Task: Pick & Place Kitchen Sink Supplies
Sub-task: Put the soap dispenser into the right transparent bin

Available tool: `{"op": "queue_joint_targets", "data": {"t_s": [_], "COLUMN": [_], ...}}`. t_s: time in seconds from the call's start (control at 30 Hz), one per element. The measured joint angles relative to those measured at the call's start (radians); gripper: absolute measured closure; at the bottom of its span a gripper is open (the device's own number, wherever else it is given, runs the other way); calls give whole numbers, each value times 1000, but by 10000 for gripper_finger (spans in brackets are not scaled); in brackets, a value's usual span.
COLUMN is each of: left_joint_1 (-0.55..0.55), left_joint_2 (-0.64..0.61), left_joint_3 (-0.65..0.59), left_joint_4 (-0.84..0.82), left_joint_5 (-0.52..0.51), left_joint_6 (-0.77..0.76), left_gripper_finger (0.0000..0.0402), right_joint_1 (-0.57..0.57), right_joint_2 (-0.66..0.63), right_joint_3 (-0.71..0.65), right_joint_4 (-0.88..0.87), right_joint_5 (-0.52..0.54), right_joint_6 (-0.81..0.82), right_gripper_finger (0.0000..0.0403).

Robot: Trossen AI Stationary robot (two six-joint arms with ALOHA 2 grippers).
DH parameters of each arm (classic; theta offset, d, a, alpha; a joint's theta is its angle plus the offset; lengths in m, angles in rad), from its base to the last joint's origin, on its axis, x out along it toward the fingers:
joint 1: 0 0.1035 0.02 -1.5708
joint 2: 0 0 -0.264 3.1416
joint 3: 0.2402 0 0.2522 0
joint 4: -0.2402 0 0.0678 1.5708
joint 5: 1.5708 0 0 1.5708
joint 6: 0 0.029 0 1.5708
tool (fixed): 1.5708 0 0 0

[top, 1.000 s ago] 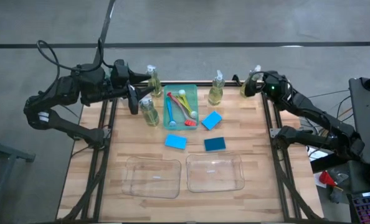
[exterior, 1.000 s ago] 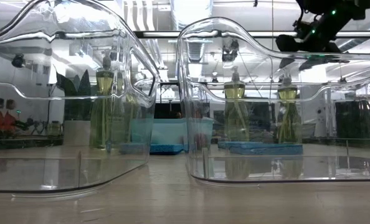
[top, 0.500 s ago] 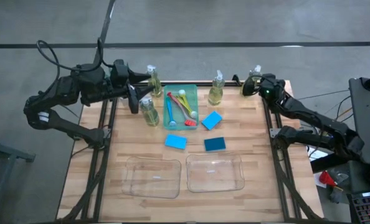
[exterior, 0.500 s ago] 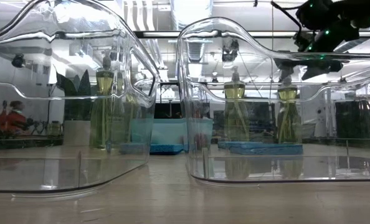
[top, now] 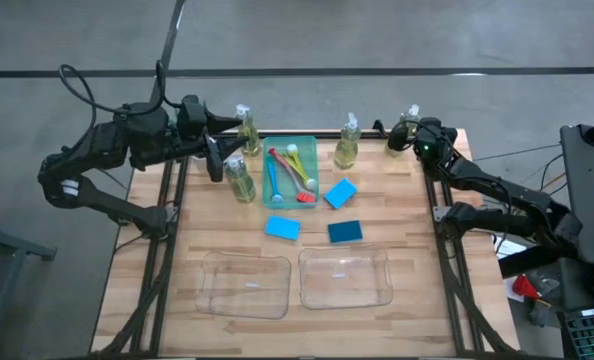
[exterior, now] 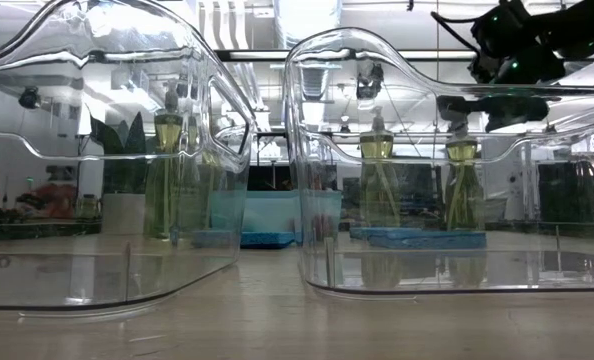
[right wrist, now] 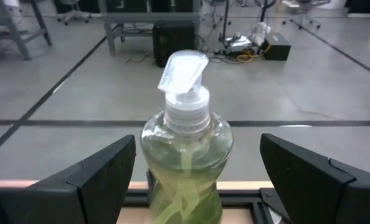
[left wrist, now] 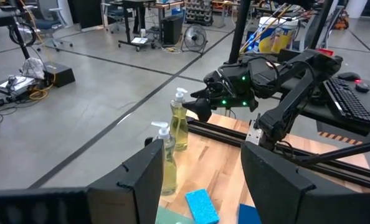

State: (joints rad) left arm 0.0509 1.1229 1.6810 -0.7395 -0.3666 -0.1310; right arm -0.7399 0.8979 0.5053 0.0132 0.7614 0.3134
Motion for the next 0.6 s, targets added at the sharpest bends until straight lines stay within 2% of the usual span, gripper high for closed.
{"op": "queue_joint_targets", "data": {"t_s": [0.6], "left_joint_1": [0], "left_joint_2": [0], "left_joint_3": [0], "left_joint_4": [-13], "left_joint_5": [2], "left_joint_6": [-9], "left_gripper_finger": [195], "right_joint_1": [0], "right_joint_2": [102], "right_joint_3": [3], "right_joint_4": [85], "right_joint_5": [132], "right_joint_6": [-7], "right_gripper_finger": [76]}}
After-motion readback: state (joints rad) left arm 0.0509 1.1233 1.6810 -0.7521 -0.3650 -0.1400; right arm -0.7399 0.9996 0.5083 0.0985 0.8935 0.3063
